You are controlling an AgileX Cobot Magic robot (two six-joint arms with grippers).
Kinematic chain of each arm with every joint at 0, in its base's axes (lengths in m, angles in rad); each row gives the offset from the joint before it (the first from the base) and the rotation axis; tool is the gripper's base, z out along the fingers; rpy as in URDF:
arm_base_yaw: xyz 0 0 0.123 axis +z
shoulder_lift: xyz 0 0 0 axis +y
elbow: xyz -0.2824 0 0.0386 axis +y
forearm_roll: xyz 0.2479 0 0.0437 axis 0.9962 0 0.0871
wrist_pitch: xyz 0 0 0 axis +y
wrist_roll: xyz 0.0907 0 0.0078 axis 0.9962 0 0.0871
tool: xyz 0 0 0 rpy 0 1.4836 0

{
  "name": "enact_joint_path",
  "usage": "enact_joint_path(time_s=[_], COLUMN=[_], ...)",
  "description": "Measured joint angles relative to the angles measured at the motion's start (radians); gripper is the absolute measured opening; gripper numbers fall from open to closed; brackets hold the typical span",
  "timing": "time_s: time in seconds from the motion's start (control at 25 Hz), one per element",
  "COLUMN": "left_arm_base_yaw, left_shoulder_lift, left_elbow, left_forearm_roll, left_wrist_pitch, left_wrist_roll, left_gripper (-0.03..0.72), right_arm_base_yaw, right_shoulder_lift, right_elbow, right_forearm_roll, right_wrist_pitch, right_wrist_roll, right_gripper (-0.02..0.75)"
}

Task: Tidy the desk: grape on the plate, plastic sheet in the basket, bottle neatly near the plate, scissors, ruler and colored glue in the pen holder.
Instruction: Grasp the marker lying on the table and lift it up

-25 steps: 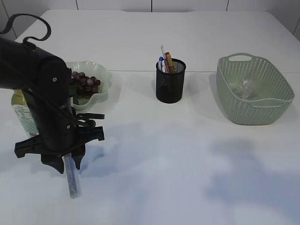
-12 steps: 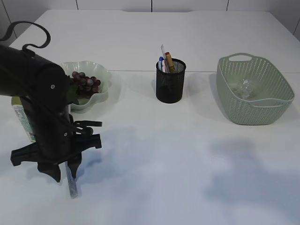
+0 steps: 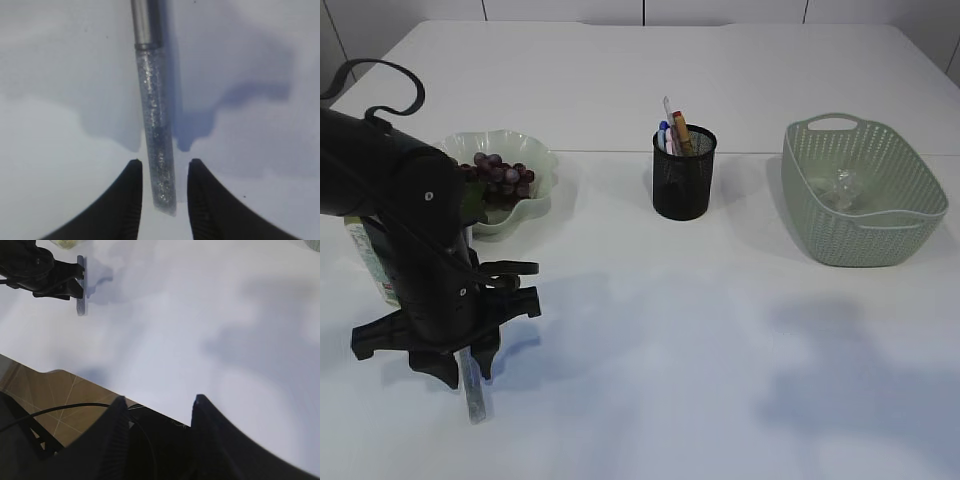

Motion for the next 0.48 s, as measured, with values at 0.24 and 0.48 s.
enact_joint_path(time_s=[0.24,0.48], left_arm_base_yaw=[0.000,0.000], left_shoulder_lift=[0.000,0.000], left_elbow=[0.000,0.000], left_forearm_roll=[-0.005,0.031], left_wrist_pitch=[-0.009,0.006], left_wrist_roll=[0.000,0.000], left_gripper=[0.227,0.227], right_arm_base_yaw=[0.000,0.000], right_shoulder_lift=[0.000,0.000], right_elbow=[0.000,0.000], right_forearm_roll=[0.000,-0.002], right_wrist_pitch=[0.000,0.000], right_wrist_roll=[0.000,0.000], right_gripper=[0.342,0.342])
